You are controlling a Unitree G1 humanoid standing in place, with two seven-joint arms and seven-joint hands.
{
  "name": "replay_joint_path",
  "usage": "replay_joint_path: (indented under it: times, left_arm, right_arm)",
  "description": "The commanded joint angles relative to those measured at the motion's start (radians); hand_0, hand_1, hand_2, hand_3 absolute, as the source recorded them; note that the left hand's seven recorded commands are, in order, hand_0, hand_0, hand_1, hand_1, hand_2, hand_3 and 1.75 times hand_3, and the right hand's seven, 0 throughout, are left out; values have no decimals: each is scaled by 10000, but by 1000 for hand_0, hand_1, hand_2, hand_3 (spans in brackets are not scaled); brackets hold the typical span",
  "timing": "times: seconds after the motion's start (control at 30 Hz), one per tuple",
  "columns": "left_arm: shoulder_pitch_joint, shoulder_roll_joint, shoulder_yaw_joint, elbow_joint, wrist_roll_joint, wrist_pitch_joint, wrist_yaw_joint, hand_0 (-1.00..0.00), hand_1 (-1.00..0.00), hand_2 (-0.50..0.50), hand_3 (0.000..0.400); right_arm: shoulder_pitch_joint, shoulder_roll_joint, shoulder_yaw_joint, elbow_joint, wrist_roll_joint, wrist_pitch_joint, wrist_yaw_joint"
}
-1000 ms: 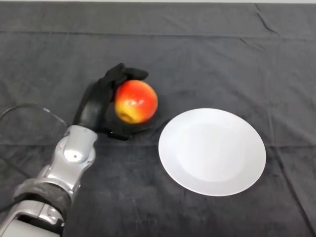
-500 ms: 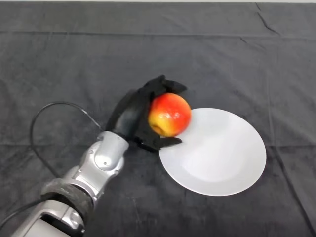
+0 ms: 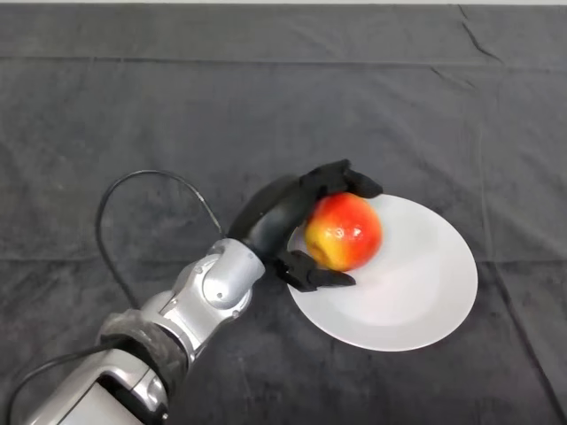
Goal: Move the apple to the plate
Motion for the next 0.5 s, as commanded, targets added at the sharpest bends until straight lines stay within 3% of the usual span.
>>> replay_joint_path:
  times: [0.03,0.1,0.2,0.23,0.27,0.3,0.33,0.37,0.4,0.43,0.5]
  left_arm:
    - [-567,-51,-440,-406,-331,212,-165,-1000,-1000,0,400]
    - [-583,-38,-666,-493,-438,314,-256,-1000,-1000,0,400]
    - [-583,13,-958,-607,-590,437,-386,-1000,-890,-55,400]
    - [-577,36,-1041,-637,-637,473,-425,-941,-878,-31,376]
    - [-565,62,-1119,-663,-680,508,-459,-212,-749,269,300]
    - [-553,86,-1181,-682,-713,538,-484,-82,-725,322,290]
    - [-544,112,-1244,-700,-748,576,-511,0,-569,284,227]
    - [-541,136,-1298,-712,-783,618,-537,0,-541,271,216]
    - [-542,154,-1339,-720,-811,658,-557,0,-361,180,144]
    - [-543,175,-1380,-728,-842,702,-577,0,-110,55,44]
    - [-552,207,-1441,-736,-892,786,-601,0,0,0,0]
  right_arm:
    - [449,354,135,240,18,101,-31]
    - [448,354,136,243,17,99,-32]
    - [446,354,137,247,17,97,-33]
    - [446,354,137,248,17,96,-33]
    - [445,354,137,249,17,95,-33]
    - [445,354,137,250,17,95,-33]
    - [444,354,137,251,16,94,-34]
    - [444,354,138,252,16,93,-34]
    - [444,354,138,253,16,93,-34]
    - [443,354,138,254,16,92,-34]
    - [443,354,138,255,16,91,-35]
